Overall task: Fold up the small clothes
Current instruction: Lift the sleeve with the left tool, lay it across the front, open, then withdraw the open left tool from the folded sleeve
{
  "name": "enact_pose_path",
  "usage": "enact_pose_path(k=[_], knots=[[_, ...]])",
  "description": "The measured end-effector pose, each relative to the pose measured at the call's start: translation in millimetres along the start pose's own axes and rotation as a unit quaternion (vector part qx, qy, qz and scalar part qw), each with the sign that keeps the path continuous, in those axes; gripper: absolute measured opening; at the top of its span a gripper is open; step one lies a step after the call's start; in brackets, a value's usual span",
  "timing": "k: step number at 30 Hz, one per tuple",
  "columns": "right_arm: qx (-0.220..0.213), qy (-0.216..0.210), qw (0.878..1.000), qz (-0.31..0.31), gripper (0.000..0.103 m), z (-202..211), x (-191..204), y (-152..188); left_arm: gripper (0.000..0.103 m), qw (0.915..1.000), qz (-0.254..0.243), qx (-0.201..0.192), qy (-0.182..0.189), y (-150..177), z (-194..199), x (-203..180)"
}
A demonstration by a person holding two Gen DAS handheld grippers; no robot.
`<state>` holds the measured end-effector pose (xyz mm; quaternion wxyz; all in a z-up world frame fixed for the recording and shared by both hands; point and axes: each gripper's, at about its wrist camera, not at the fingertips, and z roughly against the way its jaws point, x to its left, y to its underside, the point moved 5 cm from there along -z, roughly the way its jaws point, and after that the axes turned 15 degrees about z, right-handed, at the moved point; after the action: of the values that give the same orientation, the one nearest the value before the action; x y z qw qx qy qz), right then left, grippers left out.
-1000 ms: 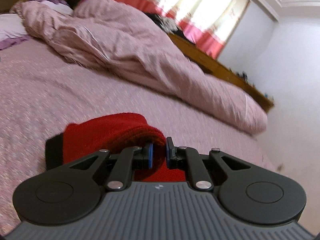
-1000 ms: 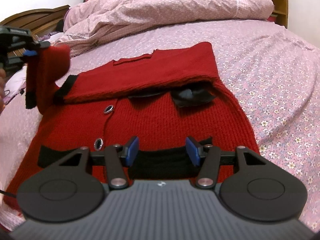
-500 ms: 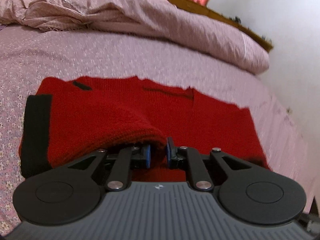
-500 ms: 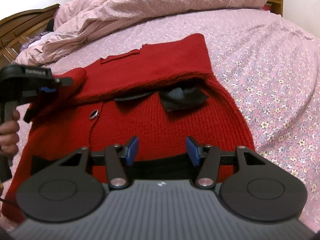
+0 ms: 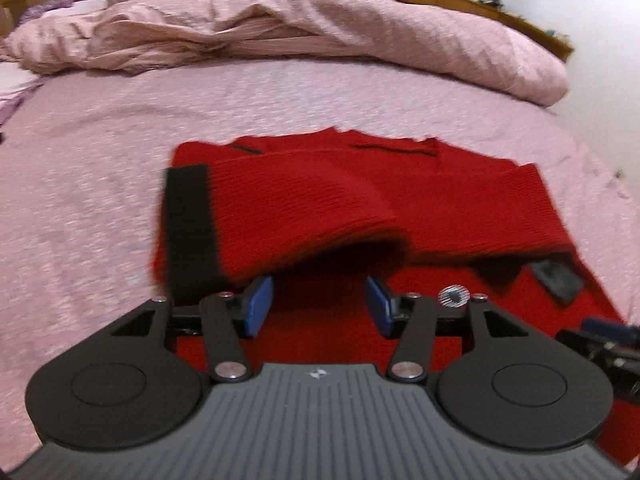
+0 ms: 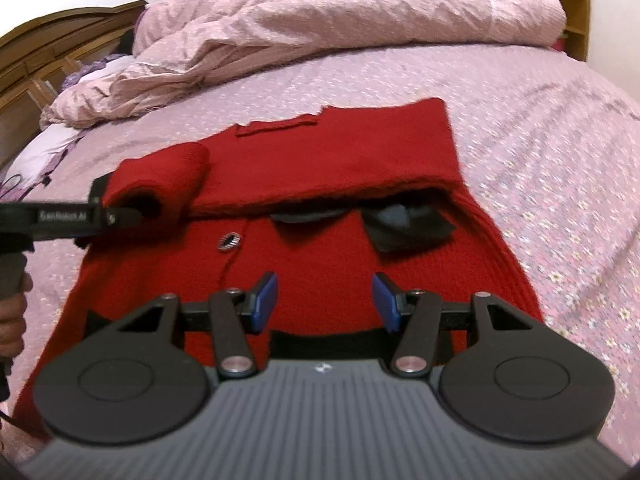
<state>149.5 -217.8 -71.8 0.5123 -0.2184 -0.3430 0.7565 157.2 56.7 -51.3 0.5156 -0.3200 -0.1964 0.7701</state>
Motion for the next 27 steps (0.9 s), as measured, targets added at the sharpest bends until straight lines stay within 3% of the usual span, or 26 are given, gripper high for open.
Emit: enact_pose_path(k=[6, 13, 19, 27], knots=[[-0.007, -0.031, 0.999, 0.031, 0.055, -8, 26, -25, 0.064, 0.9987, 0.018, -0.013, -0.045, -2, 13, 36], [-0.013, -0.066, 0.995, 0.07, 0.055, -27, 67, -58, 0.066, 0.997, 0.025, -0.022, -0.071, -10, 16, 60], [-0.02, -0.077, 0.99, 0.114, 0.055, -49, 101, -84, 0.066, 0.9968, 0.028, -0.028, -0.07, -16, 17, 68], [-0.002, -0.063, 0.984, 0.164, 0.055, -77, 126, -102, 0.069, 0.9968, 0.039, -0.019, -0.068, -17, 10, 76]])
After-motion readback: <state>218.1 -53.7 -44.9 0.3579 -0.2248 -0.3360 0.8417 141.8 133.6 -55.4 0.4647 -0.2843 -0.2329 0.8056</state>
